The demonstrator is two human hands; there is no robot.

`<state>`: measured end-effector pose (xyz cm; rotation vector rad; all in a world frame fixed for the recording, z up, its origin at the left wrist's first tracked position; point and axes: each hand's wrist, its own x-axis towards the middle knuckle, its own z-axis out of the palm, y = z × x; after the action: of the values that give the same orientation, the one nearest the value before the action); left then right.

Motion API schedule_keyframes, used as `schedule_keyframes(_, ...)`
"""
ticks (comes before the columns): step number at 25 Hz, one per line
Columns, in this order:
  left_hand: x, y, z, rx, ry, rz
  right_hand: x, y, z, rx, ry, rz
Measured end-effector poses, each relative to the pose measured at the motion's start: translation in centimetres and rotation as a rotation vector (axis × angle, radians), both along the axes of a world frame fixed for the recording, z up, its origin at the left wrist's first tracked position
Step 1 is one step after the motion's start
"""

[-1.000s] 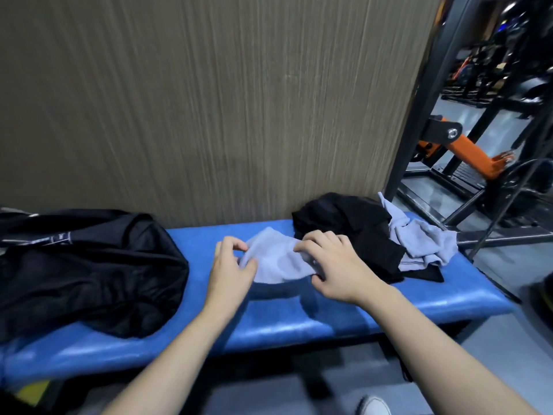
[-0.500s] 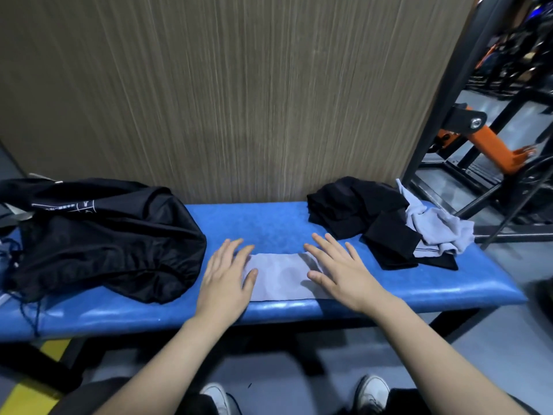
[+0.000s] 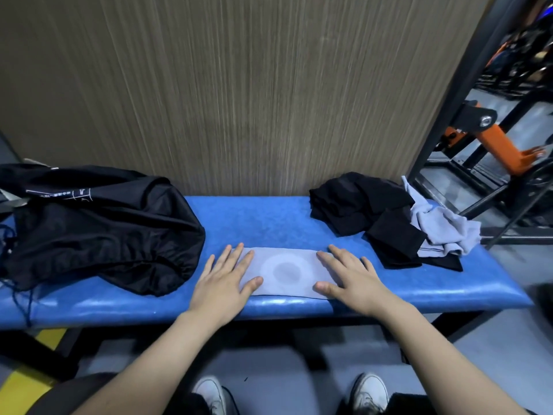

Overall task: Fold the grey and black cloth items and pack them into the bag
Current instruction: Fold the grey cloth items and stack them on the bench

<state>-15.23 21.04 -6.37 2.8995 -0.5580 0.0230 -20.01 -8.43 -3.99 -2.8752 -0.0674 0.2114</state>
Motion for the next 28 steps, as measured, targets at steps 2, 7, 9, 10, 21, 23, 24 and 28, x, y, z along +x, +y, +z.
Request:
schedule_keyframes(2,-0.3,-0.7,0.8,-0.032,-0.029,-0.037,-0.3,-1.0,1.0,-0.005,-0.051,-0.097)
schedule_keyframes(7,-1.9,-3.9,2.0,-0.088,-0.024,-0.275,-0.9,-2.1,1.7,0.056,-0.08,-0.193)
schedule_keyframes(9,-2.2,-4.8,1.5,-0.046,-0.004,-0.281,-1.0,-2.0,1.4,0.067,-0.082,-0.138)
schedule_keyframes(10,-2.1,-5.0,1.2,-0.031,0.008,-0.259,-1.0,-2.1,1.3,0.081,-0.085,-0.102)
schedule_keyframes(21,-0.5,-3.3,1.0,-0.001,0.099,-0.003,-0.9,-2.7,1.4,0.035,-0.055,0.068)
schedule_keyframes(23,-0.5,-3.5,1.2,-0.018,0.112,0.005,-0.9,-2.5,1.3,0.062,-0.097,0.057)
schedule_keyframes(24,-0.5,-3.5,1.3,-0.028,0.114,0.008,-0.9,-2.5,1.3,0.083,-0.107,0.048)
schedule_keyframes(28,-0.4,-3.4,1.4,-0.061,0.105,0.013,-0.9,-2.7,1.2,0.125,-0.118,0.014)
